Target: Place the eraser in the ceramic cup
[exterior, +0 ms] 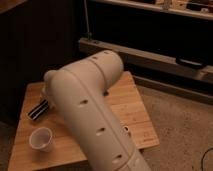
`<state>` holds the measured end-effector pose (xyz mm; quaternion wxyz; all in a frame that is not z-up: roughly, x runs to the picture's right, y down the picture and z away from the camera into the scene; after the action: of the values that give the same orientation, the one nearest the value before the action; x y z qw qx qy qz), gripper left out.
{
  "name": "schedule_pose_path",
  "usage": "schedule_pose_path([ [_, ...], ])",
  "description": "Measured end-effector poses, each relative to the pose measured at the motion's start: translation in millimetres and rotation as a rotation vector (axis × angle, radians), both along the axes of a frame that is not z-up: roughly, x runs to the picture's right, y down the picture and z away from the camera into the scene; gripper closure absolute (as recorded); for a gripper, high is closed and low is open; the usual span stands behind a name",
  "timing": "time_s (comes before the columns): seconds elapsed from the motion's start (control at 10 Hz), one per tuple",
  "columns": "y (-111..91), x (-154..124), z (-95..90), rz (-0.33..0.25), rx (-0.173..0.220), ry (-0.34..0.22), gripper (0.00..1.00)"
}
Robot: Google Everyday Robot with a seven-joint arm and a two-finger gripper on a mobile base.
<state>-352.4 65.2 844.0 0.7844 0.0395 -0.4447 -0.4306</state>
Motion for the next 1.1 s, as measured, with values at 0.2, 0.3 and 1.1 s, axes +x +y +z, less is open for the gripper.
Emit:
schedule_pose_path([
  [0.2,-15.6,4.9,-23.8,0.052,0.131,-0.100,0.84],
  [0.3,-26.5,4.6,-37.5,0.065,0.195,-0.125,0.84],
  [1.1,-65.3,54.5,-99.3,0.077,0.614,-0.074,0.84],
])
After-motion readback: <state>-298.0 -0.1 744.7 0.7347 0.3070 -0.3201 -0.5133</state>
